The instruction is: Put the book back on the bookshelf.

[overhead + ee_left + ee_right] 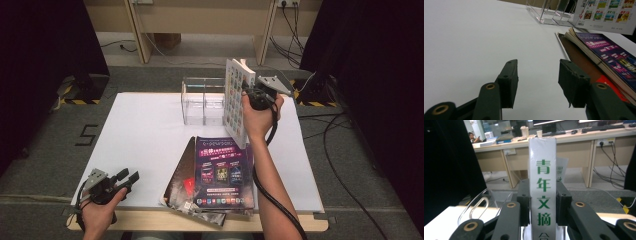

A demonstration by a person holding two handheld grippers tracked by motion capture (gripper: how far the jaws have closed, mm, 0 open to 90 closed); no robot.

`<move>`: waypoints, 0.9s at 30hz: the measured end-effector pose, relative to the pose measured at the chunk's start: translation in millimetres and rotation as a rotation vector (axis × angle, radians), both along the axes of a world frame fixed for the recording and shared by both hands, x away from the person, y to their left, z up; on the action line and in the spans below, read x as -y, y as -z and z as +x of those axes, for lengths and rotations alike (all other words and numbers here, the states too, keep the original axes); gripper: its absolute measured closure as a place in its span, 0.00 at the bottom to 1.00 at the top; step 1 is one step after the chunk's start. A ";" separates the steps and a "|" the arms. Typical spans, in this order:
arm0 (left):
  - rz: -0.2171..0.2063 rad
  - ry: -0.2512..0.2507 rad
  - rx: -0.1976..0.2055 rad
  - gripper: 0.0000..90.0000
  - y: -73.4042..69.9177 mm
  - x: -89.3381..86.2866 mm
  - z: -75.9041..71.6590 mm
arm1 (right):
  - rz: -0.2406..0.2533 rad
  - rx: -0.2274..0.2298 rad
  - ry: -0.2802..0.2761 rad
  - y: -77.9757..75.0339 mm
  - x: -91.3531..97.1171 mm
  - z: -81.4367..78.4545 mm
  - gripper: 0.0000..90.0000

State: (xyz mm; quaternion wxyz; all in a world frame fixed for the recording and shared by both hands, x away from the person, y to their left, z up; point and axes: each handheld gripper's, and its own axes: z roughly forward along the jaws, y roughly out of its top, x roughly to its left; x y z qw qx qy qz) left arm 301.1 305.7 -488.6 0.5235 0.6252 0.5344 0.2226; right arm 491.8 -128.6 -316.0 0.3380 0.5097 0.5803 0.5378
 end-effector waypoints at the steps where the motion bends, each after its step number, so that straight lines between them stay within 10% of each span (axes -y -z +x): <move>1: 0.000 0.000 0.000 0.55 0.0 0.0 0.0 | 0.006 -0.007 0.000 0.5 2.0 -4.2 0.80; 14: -0.007 -0.003 0.002 0.55 -0.6 0.2 -1.1 | -0.008 -0.103 -0.007 -5.0 15.4 -33.5 0.76; 27: -0.011 -0.002 0.000 0.55 0.2 -0.3 -0.6 | -0.047 -0.160 0.002 -20.4 17.7 -20.2 0.69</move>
